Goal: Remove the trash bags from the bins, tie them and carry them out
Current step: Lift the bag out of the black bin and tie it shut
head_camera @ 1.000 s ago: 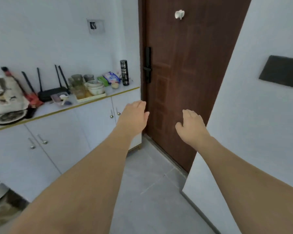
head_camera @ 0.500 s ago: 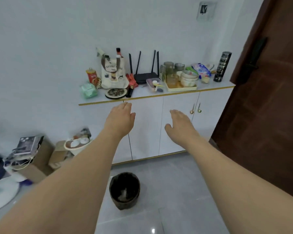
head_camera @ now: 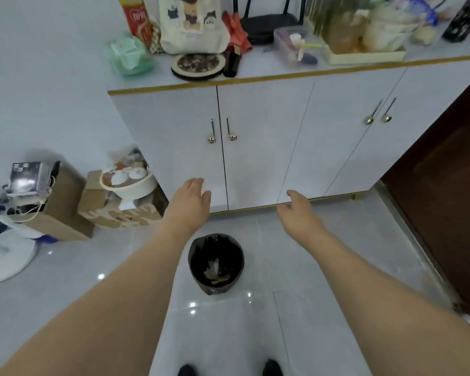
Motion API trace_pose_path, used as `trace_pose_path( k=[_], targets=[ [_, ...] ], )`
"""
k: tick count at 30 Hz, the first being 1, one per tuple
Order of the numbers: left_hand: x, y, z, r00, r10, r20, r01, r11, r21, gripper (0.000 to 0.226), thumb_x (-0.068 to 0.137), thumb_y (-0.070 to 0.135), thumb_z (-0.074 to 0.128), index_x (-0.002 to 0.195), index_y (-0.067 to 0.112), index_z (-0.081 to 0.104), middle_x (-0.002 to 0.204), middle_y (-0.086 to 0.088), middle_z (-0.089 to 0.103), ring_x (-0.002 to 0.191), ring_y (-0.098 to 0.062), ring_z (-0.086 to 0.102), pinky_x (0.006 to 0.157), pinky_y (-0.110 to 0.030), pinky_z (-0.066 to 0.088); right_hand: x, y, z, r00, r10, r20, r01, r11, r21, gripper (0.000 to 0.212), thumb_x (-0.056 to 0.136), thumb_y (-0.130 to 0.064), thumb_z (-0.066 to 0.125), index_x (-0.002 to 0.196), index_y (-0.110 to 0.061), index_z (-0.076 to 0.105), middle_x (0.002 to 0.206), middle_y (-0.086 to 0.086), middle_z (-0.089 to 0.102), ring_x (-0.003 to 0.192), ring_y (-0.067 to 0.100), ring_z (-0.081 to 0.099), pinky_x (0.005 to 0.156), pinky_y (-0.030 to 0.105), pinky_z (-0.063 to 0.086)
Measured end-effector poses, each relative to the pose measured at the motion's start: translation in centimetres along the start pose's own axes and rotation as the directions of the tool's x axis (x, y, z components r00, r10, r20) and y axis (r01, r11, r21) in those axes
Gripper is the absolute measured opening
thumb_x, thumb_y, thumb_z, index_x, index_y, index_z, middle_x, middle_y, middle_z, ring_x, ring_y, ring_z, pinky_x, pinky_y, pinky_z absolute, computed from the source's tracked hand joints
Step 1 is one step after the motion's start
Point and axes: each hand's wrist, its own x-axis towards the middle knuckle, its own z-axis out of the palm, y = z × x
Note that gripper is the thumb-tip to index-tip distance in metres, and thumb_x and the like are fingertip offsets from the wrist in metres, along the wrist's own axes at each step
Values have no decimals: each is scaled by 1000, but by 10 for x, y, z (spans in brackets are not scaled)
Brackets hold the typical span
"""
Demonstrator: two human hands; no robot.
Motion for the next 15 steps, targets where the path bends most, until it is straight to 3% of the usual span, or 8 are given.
trace_pose_path(
  k=[4, 7, 10, 12, 15],
  targets=[
    [19, -116, 123, 980, -198, 20, 199, 968, -152, 44, 103, 30, 37, 138, 3, 45, 141, -18, 47, 130, -34, 44, 106, -42, 35, 63, 73, 137, 995, 90, 31, -92, 992, 91, 52, 94, -27, 44, 144, -14, 39, 145, 10, 44, 119, 24, 50, 90, 29, 36],
    [24, -205, 231, 934, -355, 30, 351, 901, -254, 46, 103, 32, 34, 139, 5, 44, 141, -18, 48, 130, -35, 44, 106, -42, 34, 106, 142, 248, 976, 210, 64, -219, 953, 210, 50, 96, -28, 41, 145, -15, 38, 147, 7, 43, 90, 16, 51, 73, 28, 39],
    [30, -279, 339, 857, -511, 62, 493, 781, -383, 48, 102, 35, 34, 138, 5, 45, 142, -16, 48, 126, -33, 46, 105, -42, 36, 143, 216, 349, 913, 391, 121, -406, 833, 376, 46, 97, -23, 40, 139, -4, 43, 140, 14, 49, 109, 22, 55, 90, 41, 47],
    [36, -318, 400, 785, -613, 85, 561, 648, -515, 41, 101, 36, 33, 124, 7, 50, 133, -14, 53, 107, -29, 50, 92, -39, 38, 164, 260, 406, 833, 520, 188, -537, 678, 503, 47, 96, -22, 40, 134, 6, 42, 138, 22, 49, 121, 36, 49, 104, 52, 37],
    [52, -366, 468, 631, -748, 204, 612, 319, -724, 52, 99, 42, 31, 139, 10, 42, 138, -9, 47, 109, -28, 45, 93, -39, 34, 190, 312, 471, 744, 588, 318, -635, 475, 609, 50, 99, -31, 39, 143, -8, 40, 137, 15, 49, 123, 35, 49, 108, 50, 35]
  ],
)
